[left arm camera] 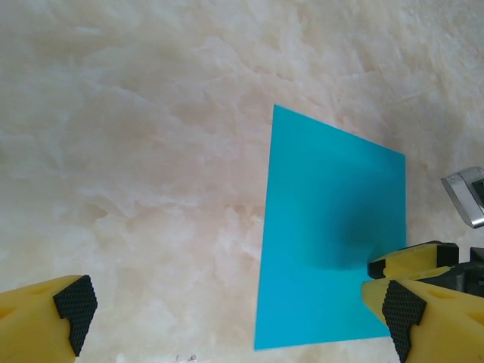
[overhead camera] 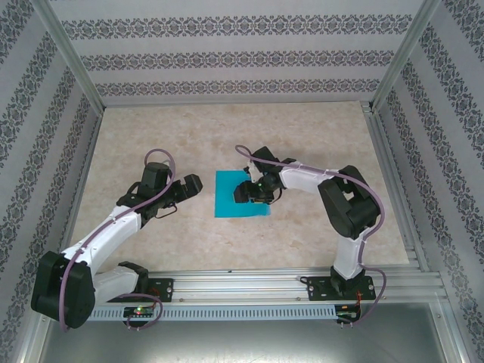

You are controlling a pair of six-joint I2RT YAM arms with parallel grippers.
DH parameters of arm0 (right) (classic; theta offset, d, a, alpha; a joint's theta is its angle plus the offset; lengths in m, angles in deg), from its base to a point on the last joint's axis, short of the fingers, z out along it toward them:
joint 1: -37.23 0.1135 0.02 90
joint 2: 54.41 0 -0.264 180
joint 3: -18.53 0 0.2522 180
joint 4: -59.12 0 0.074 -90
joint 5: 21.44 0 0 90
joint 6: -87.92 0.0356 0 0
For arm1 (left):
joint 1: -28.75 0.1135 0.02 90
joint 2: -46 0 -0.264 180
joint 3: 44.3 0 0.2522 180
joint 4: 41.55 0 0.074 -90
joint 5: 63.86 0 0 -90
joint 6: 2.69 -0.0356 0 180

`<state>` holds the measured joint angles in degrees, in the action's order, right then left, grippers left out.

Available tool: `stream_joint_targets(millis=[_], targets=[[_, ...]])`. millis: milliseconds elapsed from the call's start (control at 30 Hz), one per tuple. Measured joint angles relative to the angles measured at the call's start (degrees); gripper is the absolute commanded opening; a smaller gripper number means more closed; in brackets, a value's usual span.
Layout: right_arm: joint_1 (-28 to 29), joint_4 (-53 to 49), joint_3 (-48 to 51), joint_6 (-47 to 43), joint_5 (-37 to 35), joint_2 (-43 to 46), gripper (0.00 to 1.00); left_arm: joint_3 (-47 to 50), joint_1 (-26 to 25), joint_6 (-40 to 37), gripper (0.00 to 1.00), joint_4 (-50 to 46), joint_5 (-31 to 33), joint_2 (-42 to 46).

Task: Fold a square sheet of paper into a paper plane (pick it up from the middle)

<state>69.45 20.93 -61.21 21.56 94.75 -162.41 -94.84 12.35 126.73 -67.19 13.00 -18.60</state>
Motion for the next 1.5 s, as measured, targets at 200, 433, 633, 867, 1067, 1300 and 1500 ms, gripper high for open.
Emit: stream_joint_targets(millis=[200, 433, 633, 867, 1067, 1300, 1500], targets=[[0.0, -7.2, 0.0, -3.8, -4.7, 2.8, 0.71, 0.0, 0.0, -1.1, 1.00, 1.0, -1.5, 0.0], [3.5, -6.2, -2.6, 3.5, -15.6, 5.3, 0.71, -0.2, 0.0, -1.8, 1.00, 1.2, -1.7, -0.5], [4.7, -5.0, -2.7, 8.0, -20.9, 3.7, 0.71, -0.9, 0.0, -1.8, 1.00, 1.2, -2.2, -0.9], [4.7, -5.6, -2.9, 7.3, -22.3, -0.3, 0.70, -1.3, 0.0, -1.8, 1.00, 1.2, -3.4, -1.9], [4.8, -6.5, -2.8, 9.3, -23.2, -0.4, 0.70, -1.5, 0.0, -1.8, 1.00, 1.2, -4.1, -2.6], [5.7, -3.6, -1.0, 14.3, -24.3, 0.9, 0.71, -2.1, 0.0, -1.7, 1.00, 1.6, -5.4, -4.8], [7.7, -8.8, -4.7, 11.7, -26.0, 0.6, 0.88, -2.1, 0.0, -1.7, 1.00, 2.2, -6.1, -5.2]])
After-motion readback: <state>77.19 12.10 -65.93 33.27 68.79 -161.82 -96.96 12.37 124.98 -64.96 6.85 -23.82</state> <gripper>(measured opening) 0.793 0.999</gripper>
